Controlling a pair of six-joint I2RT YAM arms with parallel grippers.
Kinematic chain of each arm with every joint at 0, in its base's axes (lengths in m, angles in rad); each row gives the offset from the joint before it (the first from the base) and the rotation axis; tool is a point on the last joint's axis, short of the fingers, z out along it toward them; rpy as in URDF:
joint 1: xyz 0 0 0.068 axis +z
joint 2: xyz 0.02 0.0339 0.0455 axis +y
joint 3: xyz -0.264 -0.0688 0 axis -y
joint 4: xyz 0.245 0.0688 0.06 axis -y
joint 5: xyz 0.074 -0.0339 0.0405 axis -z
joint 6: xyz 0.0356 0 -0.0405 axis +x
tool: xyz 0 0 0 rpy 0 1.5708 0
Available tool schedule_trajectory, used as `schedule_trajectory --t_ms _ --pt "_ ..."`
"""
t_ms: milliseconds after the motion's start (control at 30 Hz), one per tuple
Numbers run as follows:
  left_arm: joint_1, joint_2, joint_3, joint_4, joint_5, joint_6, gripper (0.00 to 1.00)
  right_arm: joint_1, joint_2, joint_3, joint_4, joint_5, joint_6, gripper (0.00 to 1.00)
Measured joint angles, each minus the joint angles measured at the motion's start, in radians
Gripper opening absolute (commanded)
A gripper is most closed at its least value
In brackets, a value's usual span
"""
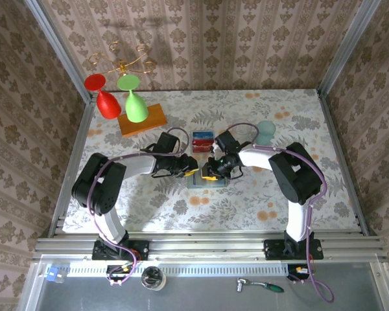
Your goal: Take the credit cards out of the card holder
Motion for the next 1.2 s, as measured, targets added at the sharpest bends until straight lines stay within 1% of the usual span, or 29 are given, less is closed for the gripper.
schedule_trajectory --t_ms 200,600,700,833,967,1200 --pt "-0.001 0.011 0.0 0.005 -0.005 -0.014 0.33 -0.016 -0.001 -0.027 0.045 -0.039 0.015 0.26" --pt "-0.001 0.039 0.011 0.006 -0.003 -0.018 0.33 -0.04 -0.001 -0.053 0.089 -0.096 0.023 0.26" --pt "-0.003 0.042 0.013 0.009 -0.003 -0.023 0.31 -0.043 -0.001 -0.056 0.096 -0.108 0.023 0.26" --pt "-0.011 0.045 0.013 0.017 -0.003 -0.029 0.26 -0.044 -0.001 -0.056 0.097 -0.112 0.026 0.26" --pt "-0.013 0.046 0.013 0.021 -0.003 -0.033 0.23 -0.044 -0.001 -0.056 0.097 -0.113 0.026 0.26" --pt "-0.013 0.046 0.02 0.02 -0.003 -0.036 0.22 -0.044 -0.003 -0.056 0.097 -0.113 0.03 0.28"
